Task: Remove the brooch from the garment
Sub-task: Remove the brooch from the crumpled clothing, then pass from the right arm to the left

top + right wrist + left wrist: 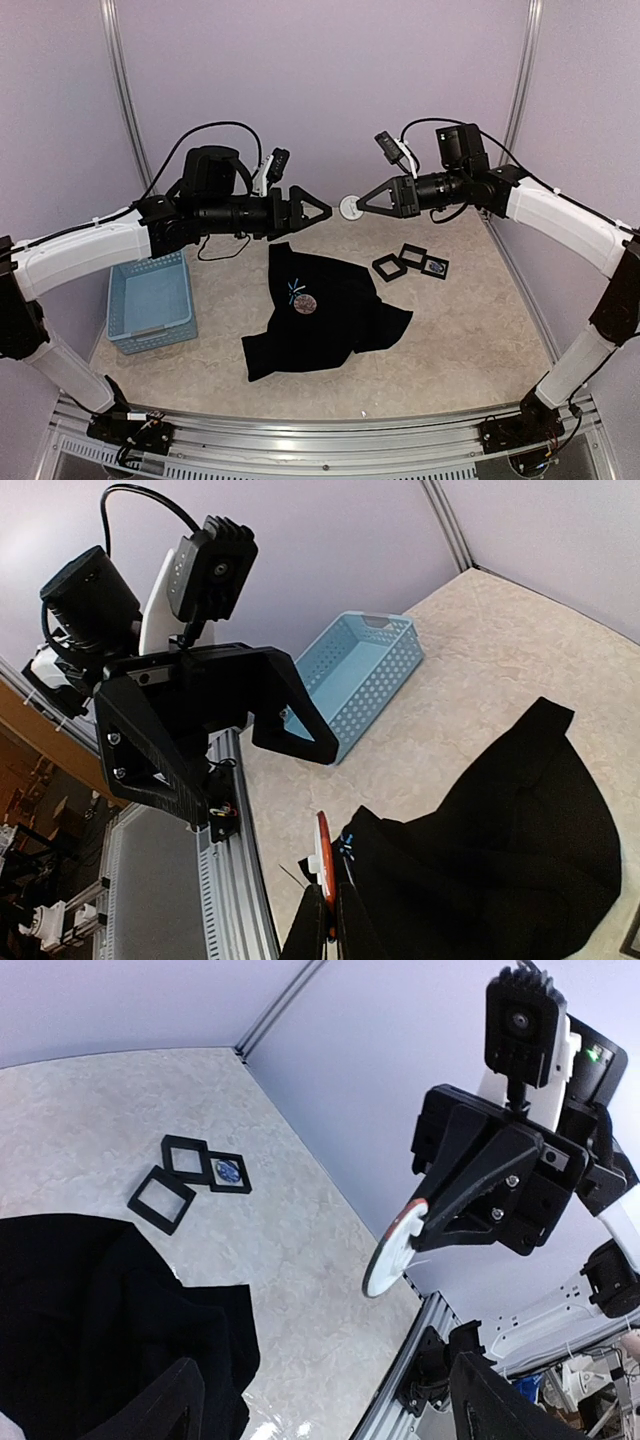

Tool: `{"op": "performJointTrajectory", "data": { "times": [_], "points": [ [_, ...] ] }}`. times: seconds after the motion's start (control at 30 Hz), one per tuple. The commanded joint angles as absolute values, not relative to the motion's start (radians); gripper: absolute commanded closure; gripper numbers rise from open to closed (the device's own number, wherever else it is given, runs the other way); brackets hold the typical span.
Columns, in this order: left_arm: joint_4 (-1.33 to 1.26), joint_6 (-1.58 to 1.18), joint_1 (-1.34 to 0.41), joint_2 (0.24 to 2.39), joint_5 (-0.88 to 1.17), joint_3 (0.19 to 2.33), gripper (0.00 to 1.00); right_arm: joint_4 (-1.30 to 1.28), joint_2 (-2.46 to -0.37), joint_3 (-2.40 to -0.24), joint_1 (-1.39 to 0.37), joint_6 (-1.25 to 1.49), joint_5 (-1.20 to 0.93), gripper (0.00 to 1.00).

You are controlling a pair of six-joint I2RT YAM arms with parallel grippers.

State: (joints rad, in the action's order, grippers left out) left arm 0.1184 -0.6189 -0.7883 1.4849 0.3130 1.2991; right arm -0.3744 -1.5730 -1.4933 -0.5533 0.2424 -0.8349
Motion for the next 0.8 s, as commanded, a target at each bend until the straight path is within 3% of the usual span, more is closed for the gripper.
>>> {"op": "performJointTrajectory", "data": {
  "times": [0.0,0.5,0.77],
  "points": [
    [0.105,-0.595,-0.810,1.548,0.420,1.345,0.21,-0.337,-1.614,-1.502,-0.546,0.290,-1.032,1.00],
    [0.057,-0.616,-0.813,1.598,0.462,1.370,0.69,-0.382,-1.621,-1.500,-0.545,0.262,-1.060,1.00],
    [0.028,-0.629,-0.815,1.601,0.473,1.366,0.67,-0.394,-1.627,-1.497,-0.546,0.250,-1.074,1.00]
  ]
}}
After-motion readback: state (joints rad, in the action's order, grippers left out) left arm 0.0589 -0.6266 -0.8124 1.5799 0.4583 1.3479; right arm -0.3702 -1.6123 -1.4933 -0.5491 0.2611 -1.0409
